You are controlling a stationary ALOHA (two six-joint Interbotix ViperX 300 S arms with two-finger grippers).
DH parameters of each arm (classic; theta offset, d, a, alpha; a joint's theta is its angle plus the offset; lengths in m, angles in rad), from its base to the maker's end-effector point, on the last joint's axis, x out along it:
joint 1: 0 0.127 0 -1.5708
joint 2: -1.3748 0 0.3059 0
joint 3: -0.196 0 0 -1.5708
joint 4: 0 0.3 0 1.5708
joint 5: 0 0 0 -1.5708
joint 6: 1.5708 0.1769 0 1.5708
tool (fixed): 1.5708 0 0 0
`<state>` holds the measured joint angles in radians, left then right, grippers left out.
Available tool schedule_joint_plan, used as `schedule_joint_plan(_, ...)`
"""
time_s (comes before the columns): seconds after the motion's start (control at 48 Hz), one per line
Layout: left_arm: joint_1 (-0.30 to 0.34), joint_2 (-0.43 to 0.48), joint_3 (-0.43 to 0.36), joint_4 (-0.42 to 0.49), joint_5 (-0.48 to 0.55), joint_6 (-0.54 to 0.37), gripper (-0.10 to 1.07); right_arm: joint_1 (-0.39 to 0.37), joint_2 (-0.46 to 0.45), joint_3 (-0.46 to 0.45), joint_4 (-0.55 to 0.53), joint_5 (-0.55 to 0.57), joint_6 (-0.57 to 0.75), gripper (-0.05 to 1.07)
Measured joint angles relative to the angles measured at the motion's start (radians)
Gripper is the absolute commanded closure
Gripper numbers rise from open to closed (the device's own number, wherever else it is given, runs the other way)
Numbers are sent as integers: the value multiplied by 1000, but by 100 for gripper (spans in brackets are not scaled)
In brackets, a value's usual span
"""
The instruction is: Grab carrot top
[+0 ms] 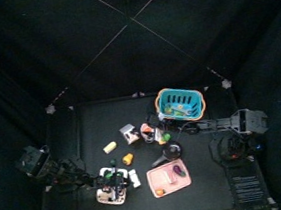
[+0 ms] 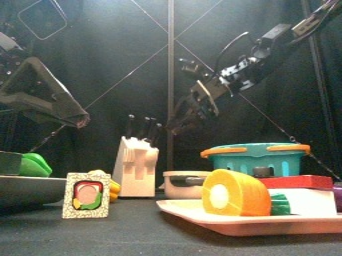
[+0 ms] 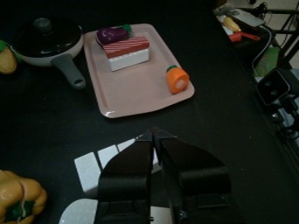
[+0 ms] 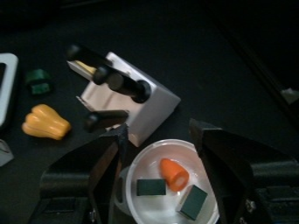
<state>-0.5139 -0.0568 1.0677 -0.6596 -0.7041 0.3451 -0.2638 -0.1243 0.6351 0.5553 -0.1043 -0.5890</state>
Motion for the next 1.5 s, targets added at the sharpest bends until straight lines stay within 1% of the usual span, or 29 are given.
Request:
schedule_joint_plan(0.167,8,0,-14,2,0,5,47,91,-103,91,0,-2,2,12)
schedule_joint_plan(0.229,12,-2,-17,5,0,5,47,127,-120,121,0,-2,2,12)
schedule_joint_plan(0.292,20,-2,-18,8,0,5,47,181,-127,155,0,-2,2,12)
schedule_joint_plan(0.417,34,-2,-18,9,0,2,47,295,-124,193,2,-2,2,12)
schedule_joint_plan(0.542,38,-2,-20,9,0,2,47,411,-89,196,0,-2,2,13)
schedule_joint_plan(0.688,40,-2,-18,8,0,2,47,494,-23,183,0,-2,6,13)
schedule_joint_plan(0.854,40,-2,-18,8,0,2,47,560,54,152,0,-2,6,13)
schedule_joint_plan(1.021,40,-2,-18,8,0,2,47,603,135,114,11,-3,5,13)
schedule_joint_plan(1.229,40,-2,-18,6,0,0,47,623,219,61,35,9,6,13)
schedule_joint_plan(1.312,40,-2,-18,6,0,0,47,627,244,44,51,15,6,13)
schedule_joint_plan(1.5,40,-2,-20,5,0,0,47,627,284,5,67,66,6,13)
